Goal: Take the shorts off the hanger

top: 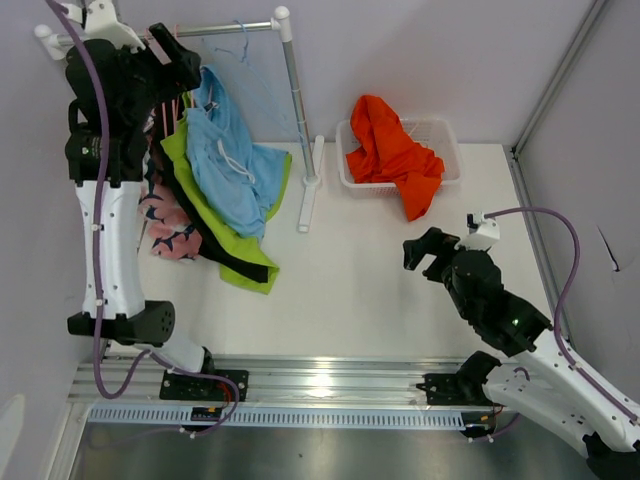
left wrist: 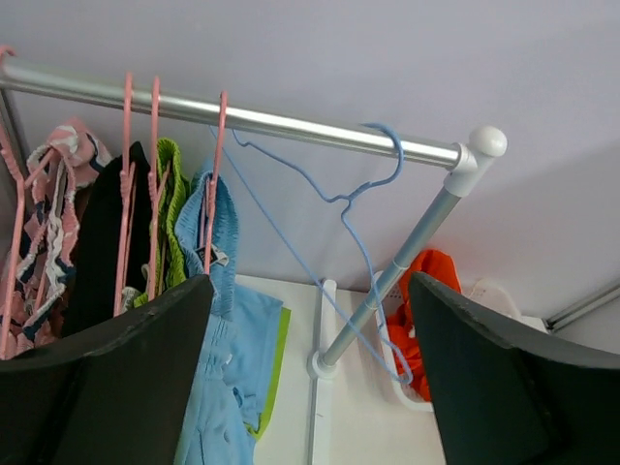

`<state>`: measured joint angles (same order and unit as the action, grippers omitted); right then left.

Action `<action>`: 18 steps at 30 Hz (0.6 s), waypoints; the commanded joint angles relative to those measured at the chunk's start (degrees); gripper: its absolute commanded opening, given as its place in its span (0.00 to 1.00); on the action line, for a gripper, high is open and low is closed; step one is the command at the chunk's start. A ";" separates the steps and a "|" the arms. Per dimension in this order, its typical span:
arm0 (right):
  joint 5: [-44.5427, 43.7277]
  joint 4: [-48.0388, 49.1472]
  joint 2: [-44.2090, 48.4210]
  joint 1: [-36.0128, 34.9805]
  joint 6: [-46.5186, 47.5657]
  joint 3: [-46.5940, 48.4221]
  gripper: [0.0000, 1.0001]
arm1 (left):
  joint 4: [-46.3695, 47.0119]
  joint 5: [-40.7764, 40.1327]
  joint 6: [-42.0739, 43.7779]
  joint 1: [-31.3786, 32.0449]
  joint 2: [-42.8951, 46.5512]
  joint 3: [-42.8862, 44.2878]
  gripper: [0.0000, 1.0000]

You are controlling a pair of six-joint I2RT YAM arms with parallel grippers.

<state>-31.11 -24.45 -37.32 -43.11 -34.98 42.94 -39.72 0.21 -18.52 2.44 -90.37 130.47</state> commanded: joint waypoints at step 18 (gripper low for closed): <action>-5.01 -4.56 2.17 -1.36 -1.05 -0.05 0.99 | 0.88 -3.63 3.67 -2.26 -11.40 -1.10 0.62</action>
<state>-34.26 -29.12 -35.09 -44.16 -35.16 42.94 -40.62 -1.52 -16.40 0.58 -100.75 127.20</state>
